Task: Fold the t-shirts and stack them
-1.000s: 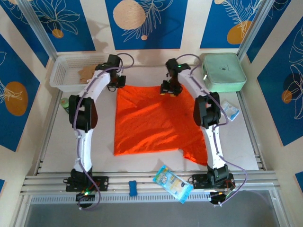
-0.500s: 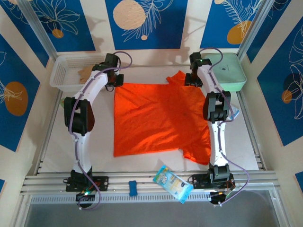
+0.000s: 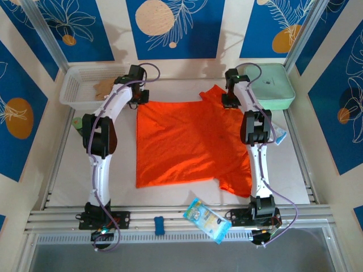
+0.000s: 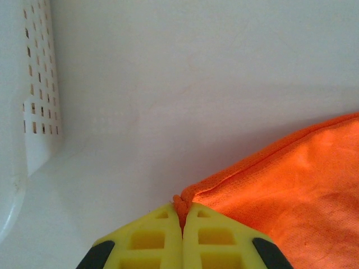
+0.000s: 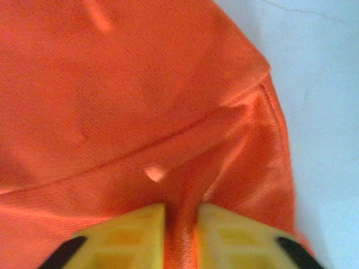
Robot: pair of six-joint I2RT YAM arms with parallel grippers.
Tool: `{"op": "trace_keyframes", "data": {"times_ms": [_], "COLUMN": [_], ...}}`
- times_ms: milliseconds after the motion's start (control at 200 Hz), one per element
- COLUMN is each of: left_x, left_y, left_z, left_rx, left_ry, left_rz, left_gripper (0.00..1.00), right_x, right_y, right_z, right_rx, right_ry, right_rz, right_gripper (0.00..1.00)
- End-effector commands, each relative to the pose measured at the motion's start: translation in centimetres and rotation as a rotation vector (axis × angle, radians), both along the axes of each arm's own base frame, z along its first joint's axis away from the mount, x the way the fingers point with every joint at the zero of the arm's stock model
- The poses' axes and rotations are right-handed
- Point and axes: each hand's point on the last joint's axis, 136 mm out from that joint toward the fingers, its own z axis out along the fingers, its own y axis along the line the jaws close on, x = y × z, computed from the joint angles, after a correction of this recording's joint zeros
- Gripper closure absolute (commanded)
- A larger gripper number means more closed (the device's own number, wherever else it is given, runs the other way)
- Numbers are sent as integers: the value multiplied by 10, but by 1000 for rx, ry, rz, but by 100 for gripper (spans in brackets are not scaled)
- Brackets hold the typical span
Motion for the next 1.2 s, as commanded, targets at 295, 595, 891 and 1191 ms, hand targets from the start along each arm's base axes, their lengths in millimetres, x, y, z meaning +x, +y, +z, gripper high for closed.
{"op": "trace_keyframes", "data": {"times_ms": [295, 595, 891, 1191], "left_x": [-1, -4, -6, -8], "left_y": [3, 5, 3, 5], "left_z": [7, 6, -3, -3], "left_rx": [27, 34, 26, 35], "left_ry": [-9, -10, 5, 8], "left_rz": [-5, -6, -8, -12], "left_gripper": [100, 100, 100, 100], "right_x": [-43, -80, -122, -120], "right_y": [44, 87, 129, 133], "right_z": [30, 40, 26, 77], "right_rx": [78, 38, 36, 54], "right_ry": [50, 55, 93, 12], "right_rz": [-15, 11, -4, -24], "right_gripper": [100, 100, 100, 58]}}
